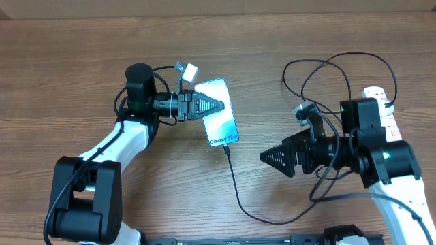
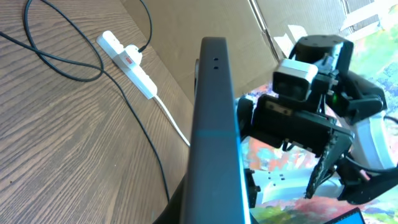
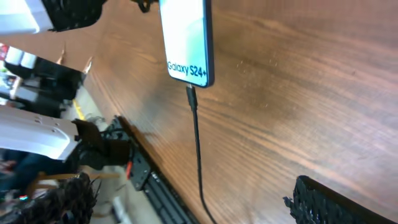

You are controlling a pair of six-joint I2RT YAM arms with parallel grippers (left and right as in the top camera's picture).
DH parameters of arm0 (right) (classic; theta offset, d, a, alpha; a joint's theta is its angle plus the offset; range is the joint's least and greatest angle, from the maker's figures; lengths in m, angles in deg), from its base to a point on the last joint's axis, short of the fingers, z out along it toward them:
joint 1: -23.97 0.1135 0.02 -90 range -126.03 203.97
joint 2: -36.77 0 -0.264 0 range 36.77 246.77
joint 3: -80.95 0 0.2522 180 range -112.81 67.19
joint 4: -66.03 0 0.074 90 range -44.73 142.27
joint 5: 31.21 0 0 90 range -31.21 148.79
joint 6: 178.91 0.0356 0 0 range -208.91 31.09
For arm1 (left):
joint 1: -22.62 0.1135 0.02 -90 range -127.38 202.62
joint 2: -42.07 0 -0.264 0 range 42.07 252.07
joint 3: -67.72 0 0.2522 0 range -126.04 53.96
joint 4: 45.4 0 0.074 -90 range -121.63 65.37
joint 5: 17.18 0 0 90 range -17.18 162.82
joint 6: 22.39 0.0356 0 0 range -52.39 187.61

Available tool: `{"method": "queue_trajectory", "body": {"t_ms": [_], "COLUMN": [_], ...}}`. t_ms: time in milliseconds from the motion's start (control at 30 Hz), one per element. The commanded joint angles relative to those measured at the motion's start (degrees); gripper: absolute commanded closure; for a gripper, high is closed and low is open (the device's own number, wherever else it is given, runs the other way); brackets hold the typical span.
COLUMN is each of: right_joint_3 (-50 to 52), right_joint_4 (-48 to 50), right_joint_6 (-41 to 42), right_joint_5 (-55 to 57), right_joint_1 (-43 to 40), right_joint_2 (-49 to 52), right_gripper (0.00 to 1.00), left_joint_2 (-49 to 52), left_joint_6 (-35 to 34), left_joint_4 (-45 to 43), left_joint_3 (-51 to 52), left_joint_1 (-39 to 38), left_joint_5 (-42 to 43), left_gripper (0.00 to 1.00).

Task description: Plug charger to phone and switch on socket

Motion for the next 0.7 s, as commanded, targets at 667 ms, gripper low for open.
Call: {"method": "queue_trajectory", "body": {"t_ms": [667], "right_joint_3": [15.5], "right_joint_4": [27.3], "right_joint_6": [3.3], "right_joint_5": [-14.5], "right_joint_1": [10.3], "right_joint_2": [12.7], "right_gripper": [0.0], "left_joint_2": [-0.3], "left_joint_6": [0.2], "left_joint_4": [-0.4], "left_joint_3": [0.0], "left_joint_1": [0.5], "left_joint_5": [0.5], "left_gripper": [0.96]}}
